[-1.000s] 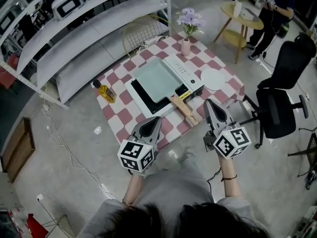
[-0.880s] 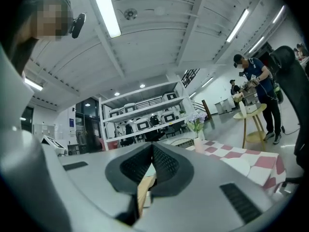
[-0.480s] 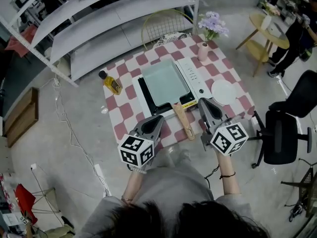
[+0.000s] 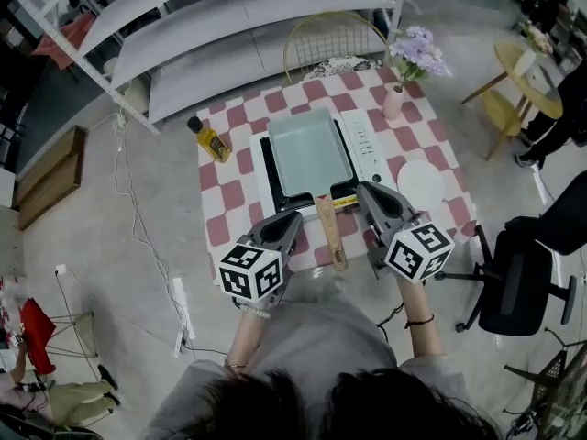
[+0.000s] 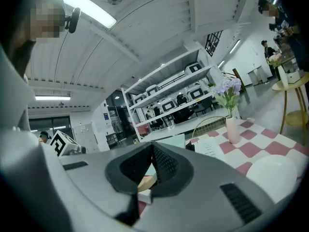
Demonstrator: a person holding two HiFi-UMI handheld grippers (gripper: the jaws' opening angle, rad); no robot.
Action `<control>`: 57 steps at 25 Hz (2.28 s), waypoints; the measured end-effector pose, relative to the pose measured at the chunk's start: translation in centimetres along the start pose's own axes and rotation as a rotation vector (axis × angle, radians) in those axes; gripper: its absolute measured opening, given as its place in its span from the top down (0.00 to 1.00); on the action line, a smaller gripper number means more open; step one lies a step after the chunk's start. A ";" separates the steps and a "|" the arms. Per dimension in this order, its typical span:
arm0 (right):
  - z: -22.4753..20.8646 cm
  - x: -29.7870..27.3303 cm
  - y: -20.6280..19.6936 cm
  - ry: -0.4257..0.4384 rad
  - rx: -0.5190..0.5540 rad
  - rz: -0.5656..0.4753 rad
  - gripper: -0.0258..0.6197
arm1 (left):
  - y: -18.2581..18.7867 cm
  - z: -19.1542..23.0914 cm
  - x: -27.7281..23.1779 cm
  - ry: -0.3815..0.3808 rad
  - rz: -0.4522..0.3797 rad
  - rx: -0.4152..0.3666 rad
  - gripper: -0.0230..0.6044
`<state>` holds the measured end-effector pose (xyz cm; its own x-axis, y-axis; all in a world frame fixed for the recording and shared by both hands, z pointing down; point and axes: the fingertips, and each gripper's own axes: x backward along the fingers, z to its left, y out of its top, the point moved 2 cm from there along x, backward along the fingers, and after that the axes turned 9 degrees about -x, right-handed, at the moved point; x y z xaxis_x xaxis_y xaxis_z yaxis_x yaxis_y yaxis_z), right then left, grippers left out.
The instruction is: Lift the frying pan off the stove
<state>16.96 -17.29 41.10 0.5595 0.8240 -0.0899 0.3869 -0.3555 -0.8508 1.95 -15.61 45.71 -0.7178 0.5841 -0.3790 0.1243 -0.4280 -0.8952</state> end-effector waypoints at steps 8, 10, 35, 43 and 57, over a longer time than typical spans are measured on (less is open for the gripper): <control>-0.9 -1.0 -1.0 0.091 -0.042 0.101 0.92 | -0.9 -0.3 -0.8 0.048 0.007 0.110 0.92; -0.9 -1.2 -1.3 0.111 -0.055 0.126 0.92 | -1.2 -0.5 -0.9 0.051 0.018 0.134 0.92; -1.1 -3.9 -5.1 0.135 -0.409 0.313 0.81 | -2.3 -2.3 -1.5 -0.167 0.037 0.401 0.82; -1.5 -4.5 -5.7 0.107 -0.484 0.335 0.73 | -2.4 -3.0 -2.1 -0.266 0.053 0.473 0.72; -1.6 -5.7 -7.9 0.117 -0.676 0.397 0.62 | -2.8 -4.2 -3.3 -0.408 0.103 0.516 0.60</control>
<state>11.92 -19.93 49.16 0.8078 0.5412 -0.2338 0.4828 -0.8349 -0.2643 6.85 -13.48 48.48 -0.9341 0.2584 -0.2464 -0.0653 -0.8022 -0.5935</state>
